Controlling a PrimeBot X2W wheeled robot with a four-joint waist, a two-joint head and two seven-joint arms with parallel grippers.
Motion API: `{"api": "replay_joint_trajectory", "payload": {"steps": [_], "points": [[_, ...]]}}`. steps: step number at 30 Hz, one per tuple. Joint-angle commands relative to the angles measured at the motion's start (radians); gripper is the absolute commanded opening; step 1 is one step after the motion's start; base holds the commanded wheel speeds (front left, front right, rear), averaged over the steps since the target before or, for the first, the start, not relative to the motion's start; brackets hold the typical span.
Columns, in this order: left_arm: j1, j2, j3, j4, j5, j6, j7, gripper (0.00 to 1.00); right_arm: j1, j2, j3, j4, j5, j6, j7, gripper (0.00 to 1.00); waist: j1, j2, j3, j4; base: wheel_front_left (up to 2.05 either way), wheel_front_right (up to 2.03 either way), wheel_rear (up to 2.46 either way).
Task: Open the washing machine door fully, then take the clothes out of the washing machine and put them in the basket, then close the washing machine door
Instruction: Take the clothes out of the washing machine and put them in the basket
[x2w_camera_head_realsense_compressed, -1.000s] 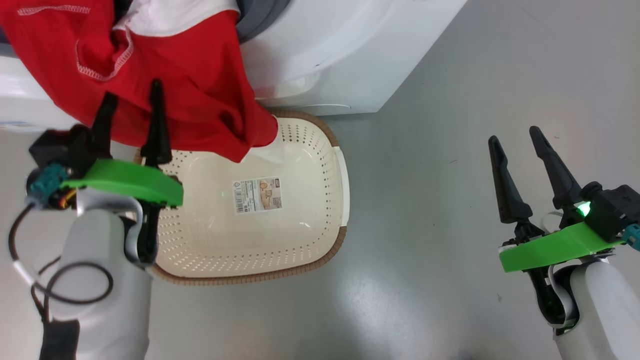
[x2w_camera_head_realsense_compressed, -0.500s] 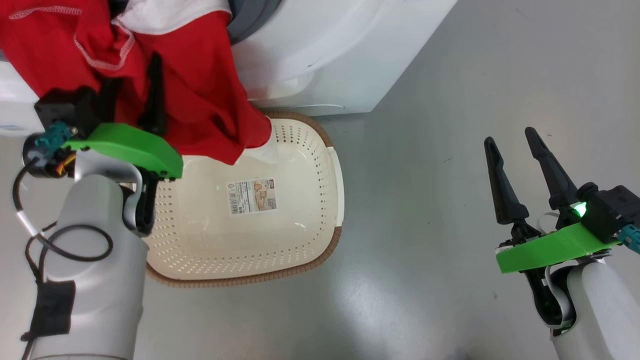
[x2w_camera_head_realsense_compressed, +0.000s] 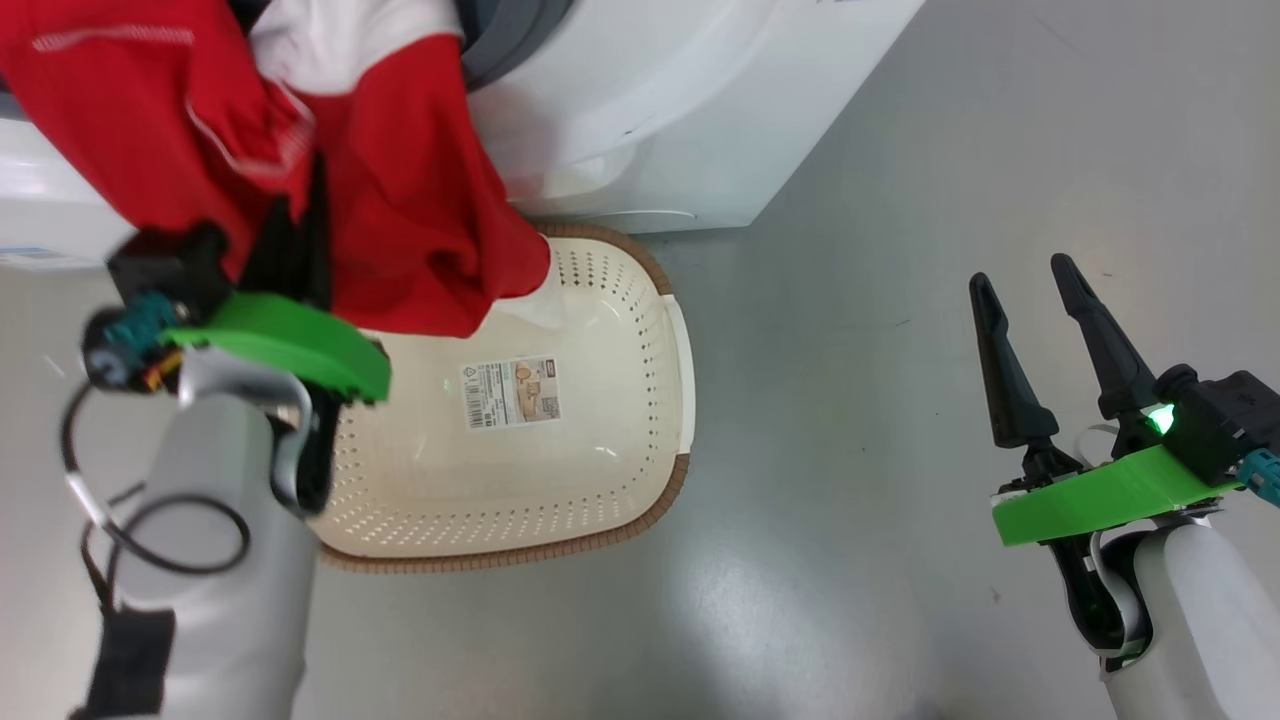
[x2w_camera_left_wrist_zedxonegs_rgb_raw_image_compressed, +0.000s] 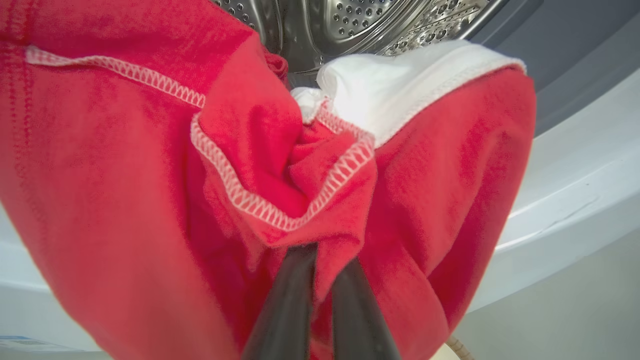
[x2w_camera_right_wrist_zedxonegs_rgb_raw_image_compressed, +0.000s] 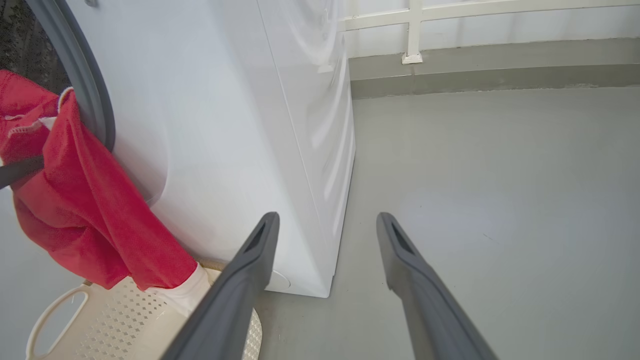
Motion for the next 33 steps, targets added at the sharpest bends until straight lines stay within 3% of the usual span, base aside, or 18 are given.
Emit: {"api": "replay_joint_trajectory", "payload": {"steps": [1,14,33], "points": [[0.047,0.025,0.014,-0.033,-0.004,-0.005,-0.005,0.00,0.007,0.000,0.019,-0.022,-0.004,0.006,-0.006,1.00,0.0000,-0.0001,-0.001,0.002,0.00,0.00,0.00],[0.184,0.007,-0.058,-0.053,-0.030,-0.006,-0.005,0.00,0.005,-0.006,0.021,-0.025,-0.001,0.006,-0.006,1.00,0.0000,-0.0001,0.008,0.009,0.00,0.00,0.00],[0.107,0.005,-0.226,0.233,-0.126,-0.006,-0.005,0.00,-0.029,-0.003,0.012,-0.044,-0.006,0.006,-0.006,1.00,0.0000,-0.0001,0.115,-0.016,0.00,0.00,0.00]]}}
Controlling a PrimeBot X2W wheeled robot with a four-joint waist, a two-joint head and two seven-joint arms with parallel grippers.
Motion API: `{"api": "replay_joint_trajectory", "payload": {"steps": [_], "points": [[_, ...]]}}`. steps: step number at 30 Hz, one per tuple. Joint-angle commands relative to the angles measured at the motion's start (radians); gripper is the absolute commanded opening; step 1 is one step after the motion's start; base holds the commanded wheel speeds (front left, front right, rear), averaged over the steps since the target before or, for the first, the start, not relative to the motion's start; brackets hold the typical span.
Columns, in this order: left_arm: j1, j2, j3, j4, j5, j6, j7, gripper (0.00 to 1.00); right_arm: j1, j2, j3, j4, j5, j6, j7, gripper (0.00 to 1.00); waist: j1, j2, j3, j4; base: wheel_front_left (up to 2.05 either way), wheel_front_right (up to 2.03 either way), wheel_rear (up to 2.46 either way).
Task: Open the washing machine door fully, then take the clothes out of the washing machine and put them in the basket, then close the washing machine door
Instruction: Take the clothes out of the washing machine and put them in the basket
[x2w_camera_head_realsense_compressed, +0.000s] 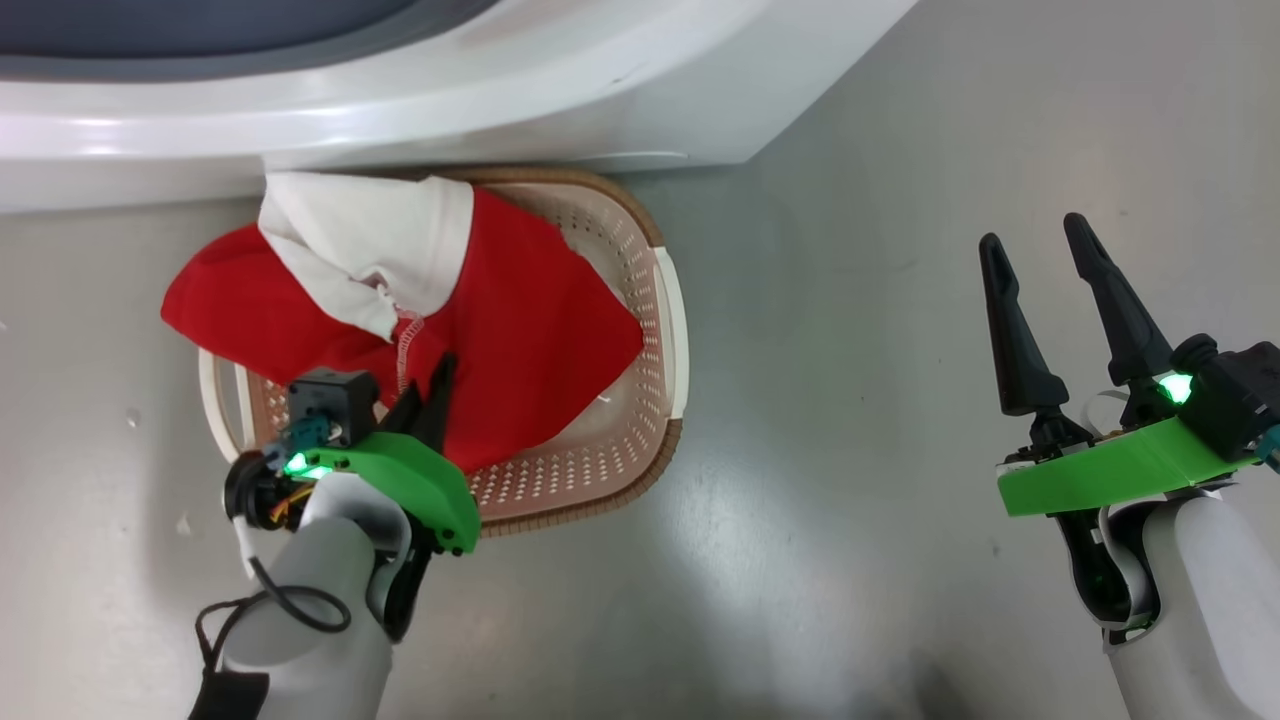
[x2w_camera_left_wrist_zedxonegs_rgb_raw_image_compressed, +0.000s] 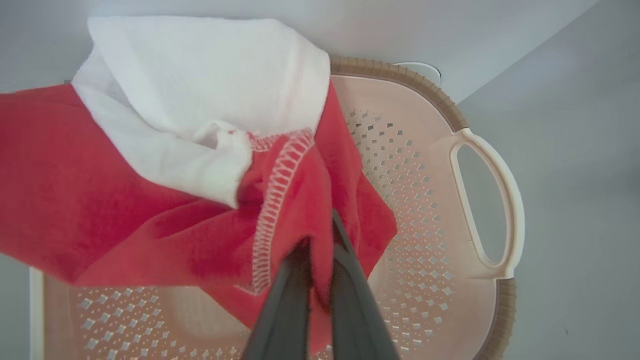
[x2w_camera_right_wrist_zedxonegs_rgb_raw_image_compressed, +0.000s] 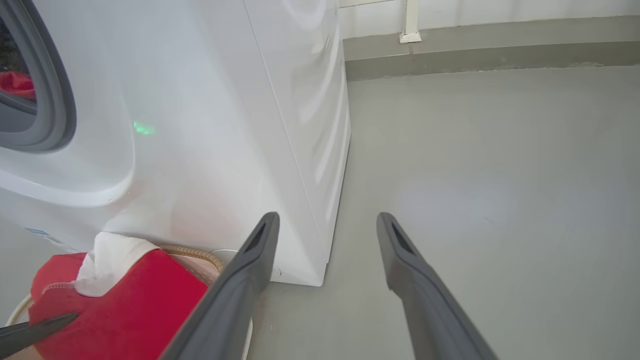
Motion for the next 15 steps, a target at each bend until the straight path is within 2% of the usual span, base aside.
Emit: {"api": "replay_joint_trajectory", "payload": {"steps": [1,9,13,14,15], "points": [[0.010,0.026,0.014,-0.004,-0.012,-0.005,-0.005,0.00,0.010,-0.002,0.018,-0.023,-0.007,0.006,-0.006,1.00,0.0000,-0.0001,0.013,-0.004,0.00,0.00,0.00],[-0.047,0.025,-0.114,0.072,-0.091,-0.005,-0.005,0.00,0.002,-0.004,0.018,-0.032,-0.010,0.006,-0.006,1.00,0.0000,-0.0001,0.051,-0.002,0.00,0.00,0.00],[-0.072,0.025,-0.111,0.087,-0.113,-0.005,-0.005,0.00,-0.002,-0.005,0.017,-0.033,-0.012,0.006,-0.006,1.00,0.0000,-0.0001,0.057,0.000,0.00,0.00,0.00],[-0.077,0.025,-0.108,0.090,-0.113,-0.005,-0.005,0.16,-0.003,-0.006,0.017,-0.033,-0.012,0.006,-0.006,1.00,0.0000,-0.0001,0.058,0.001,0.00,0.00,0.00],[-0.081,0.025,-0.103,0.094,-0.111,-0.005,-0.005,0.47,-0.005,-0.007,0.018,-0.033,-0.013,0.006,-0.006,1.00,0.0000,-0.0001,0.057,0.001,0.00,0.00,0.00]]}}
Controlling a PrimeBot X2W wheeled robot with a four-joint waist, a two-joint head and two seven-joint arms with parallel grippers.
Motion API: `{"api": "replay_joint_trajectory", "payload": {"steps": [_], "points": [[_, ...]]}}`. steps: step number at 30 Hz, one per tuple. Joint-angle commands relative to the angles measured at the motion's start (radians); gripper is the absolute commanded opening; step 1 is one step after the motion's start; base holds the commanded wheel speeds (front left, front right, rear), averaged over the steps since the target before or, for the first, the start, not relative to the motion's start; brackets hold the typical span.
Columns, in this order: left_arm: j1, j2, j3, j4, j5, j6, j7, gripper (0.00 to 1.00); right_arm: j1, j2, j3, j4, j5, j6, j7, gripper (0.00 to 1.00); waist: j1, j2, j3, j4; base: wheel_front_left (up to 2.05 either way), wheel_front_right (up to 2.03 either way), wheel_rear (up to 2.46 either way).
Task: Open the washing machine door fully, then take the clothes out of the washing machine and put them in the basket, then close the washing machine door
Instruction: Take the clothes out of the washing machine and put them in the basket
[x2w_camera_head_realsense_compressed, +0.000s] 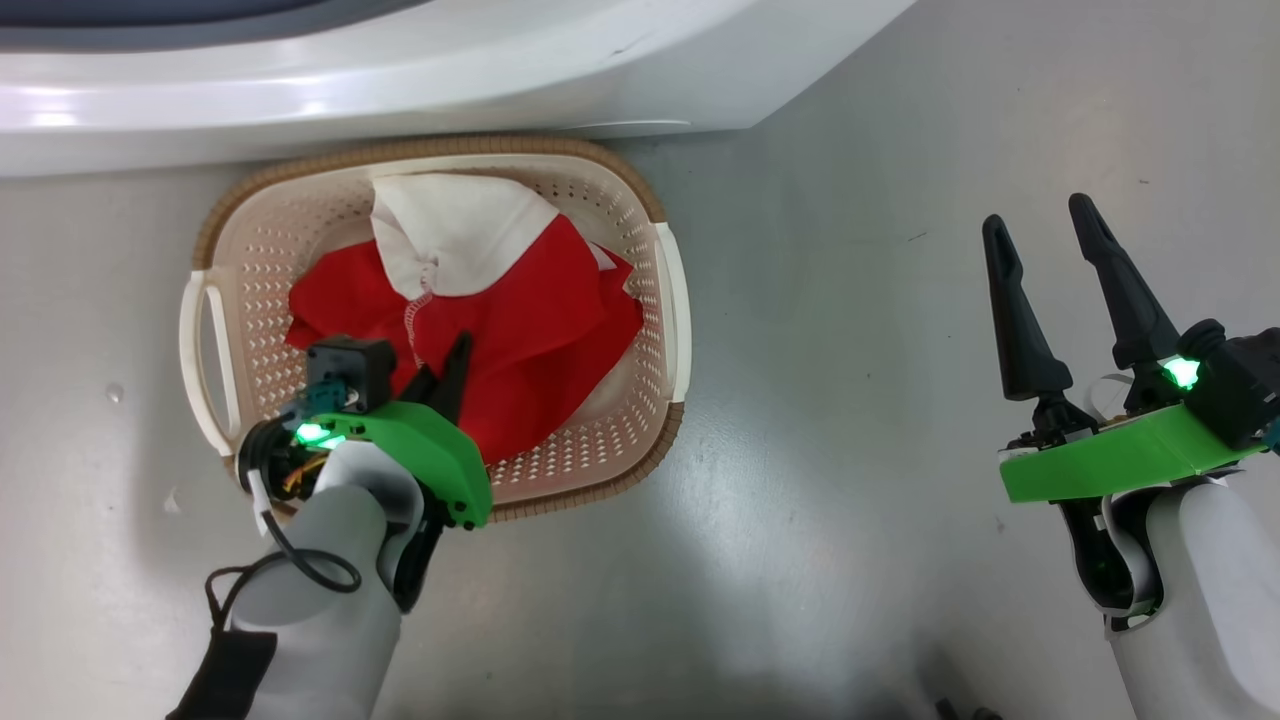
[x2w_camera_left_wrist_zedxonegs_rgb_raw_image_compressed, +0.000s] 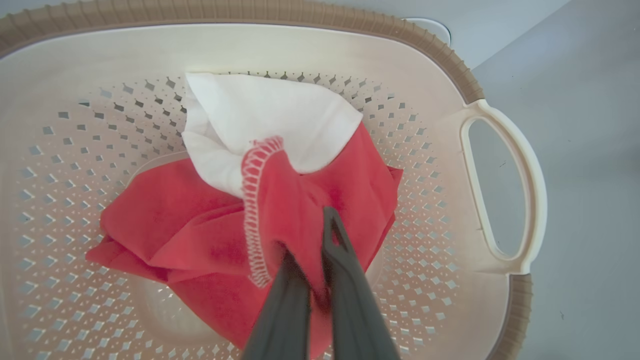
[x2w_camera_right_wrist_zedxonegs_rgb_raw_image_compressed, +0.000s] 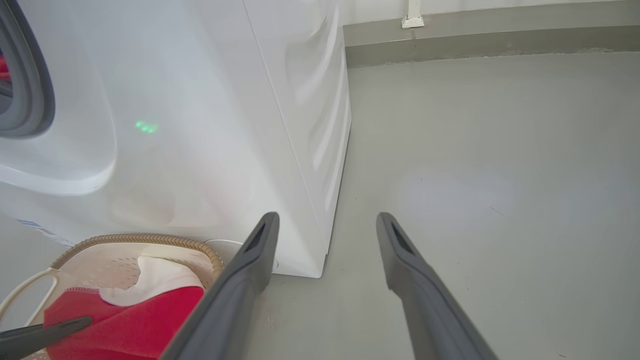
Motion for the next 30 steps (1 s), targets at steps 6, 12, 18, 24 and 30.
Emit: {"api": "replay_joint_trajectory", "payload": {"steps": [6,12,18,24,30], "points": [[0.017,0.027,0.040,-0.004,0.001,-0.005,-0.005,1.00,0.019,-0.009,0.020,-0.021,-0.010,0.006,-0.006,1.00,0.0000,0.0000,-0.009,0.002,0.00,0.00,0.00],[0.031,0.029,0.071,-0.020,0.002,-0.005,-0.005,1.00,0.025,-0.013,0.019,-0.012,-0.010,0.006,-0.006,1.00,0.0000,0.0000,-0.035,0.011,0.00,0.00,0.00],[0.068,0.033,0.112,-0.062,0.017,-0.005,-0.005,1.00,0.036,-0.019,0.023,0.000,-0.008,0.006,-0.006,1.00,0.0000,0.0000,-0.089,0.021,0.00,0.00,0.00],[0.121,0.046,0.164,-0.132,0.047,-0.005,-0.005,1.00,0.059,-0.026,0.024,0.018,-0.004,0.006,-0.006,1.00,0.0000,0.0000,-0.161,0.031,0.00,0.00,0.00],[0.183,0.047,0.214,-0.241,0.088,-0.005,-0.005,1.00,0.084,-0.032,0.028,0.032,0.000,0.006,-0.006,1.00,0.0000,0.0000,-0.228,0.041,0.00,0.00,0.00]]}}
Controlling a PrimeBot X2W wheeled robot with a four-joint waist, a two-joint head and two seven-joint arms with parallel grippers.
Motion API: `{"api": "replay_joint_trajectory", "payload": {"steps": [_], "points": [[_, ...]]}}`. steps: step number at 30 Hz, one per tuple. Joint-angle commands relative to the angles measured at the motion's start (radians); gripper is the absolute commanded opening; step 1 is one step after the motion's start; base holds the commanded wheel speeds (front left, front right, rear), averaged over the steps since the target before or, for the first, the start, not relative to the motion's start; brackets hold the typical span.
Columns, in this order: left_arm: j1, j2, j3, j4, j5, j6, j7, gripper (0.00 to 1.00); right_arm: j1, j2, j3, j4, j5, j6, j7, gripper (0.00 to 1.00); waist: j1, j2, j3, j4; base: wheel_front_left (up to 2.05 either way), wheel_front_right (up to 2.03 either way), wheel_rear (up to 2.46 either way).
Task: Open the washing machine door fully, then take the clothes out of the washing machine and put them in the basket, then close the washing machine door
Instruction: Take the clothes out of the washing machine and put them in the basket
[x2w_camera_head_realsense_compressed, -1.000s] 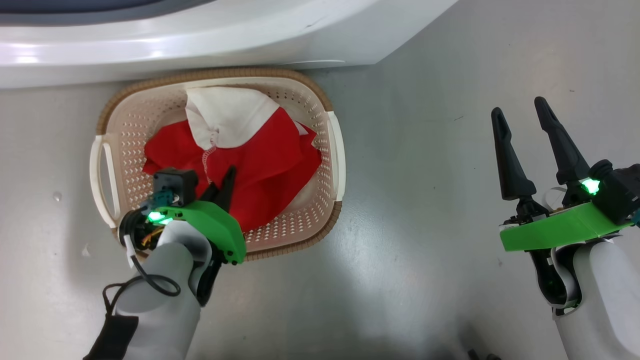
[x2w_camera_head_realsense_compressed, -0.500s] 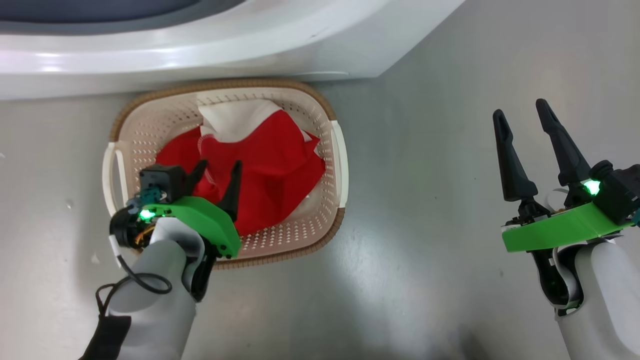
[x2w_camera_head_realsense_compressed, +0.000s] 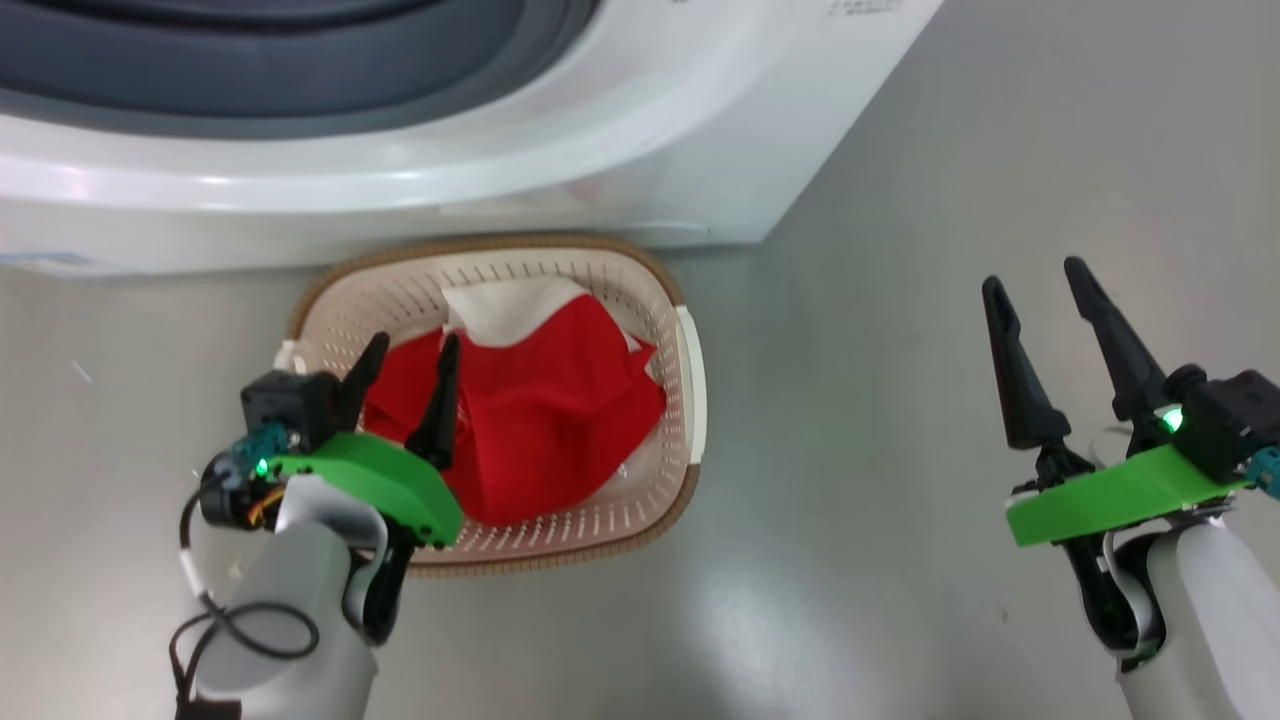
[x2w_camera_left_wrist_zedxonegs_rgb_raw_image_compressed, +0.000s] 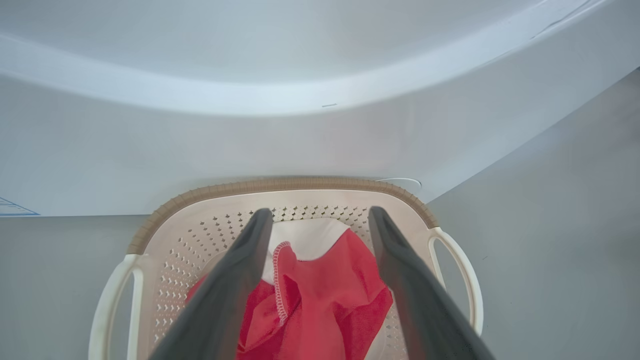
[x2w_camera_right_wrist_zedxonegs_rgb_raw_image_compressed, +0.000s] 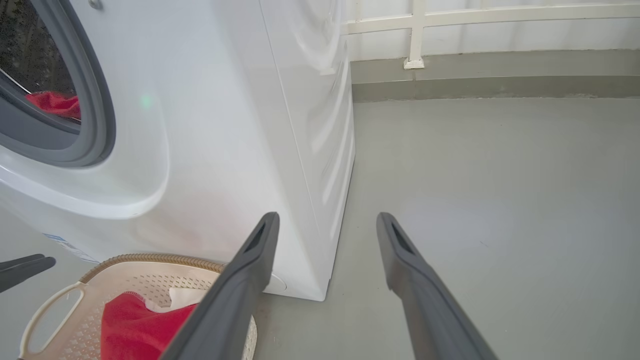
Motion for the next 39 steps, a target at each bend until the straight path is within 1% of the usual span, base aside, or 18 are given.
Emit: {"api": "replay_joint_trajectory", "payload": {"steps": [1,10,24,39], "points": [[0.047,0.028,0.035,-0.032,0.011,-0.005,-0.005,1.00,0.035,-0.011,0.024,-0.016,0.001,0.006,-0.006,1.00,0.0000,-0.0001,-0.055,0.013,0.00,0.00,0.00],[0.165,0.035,0.093,-0.201,0.068,-0.005,-0.005,1.00,0.092,-0.018,0.029,0.005,0.009,0.006,-0.006,1.00,0.0000,-0.0001,-0.183,0.027,0.00,0.00,0.00],[0.360,0.039,0.201,-0.385,0.137,-0.005,-0.005,1.00,0.211,-0.026,0.026,0.025,0.021,0.006,-0.006,1.00,0.0000,-0.0001,-0.366,0.038,0.00,0.00,0.00],[0.569,0.029,0.277,-0.571,0.187,-0.005,-0.005,1.00,0.323,-0.029,0.015,0.017,0.023,0.006,-0.006,1.00,0.0000,-0.0001,-0.487,0.037,0.00,0.00,0.00]]}}
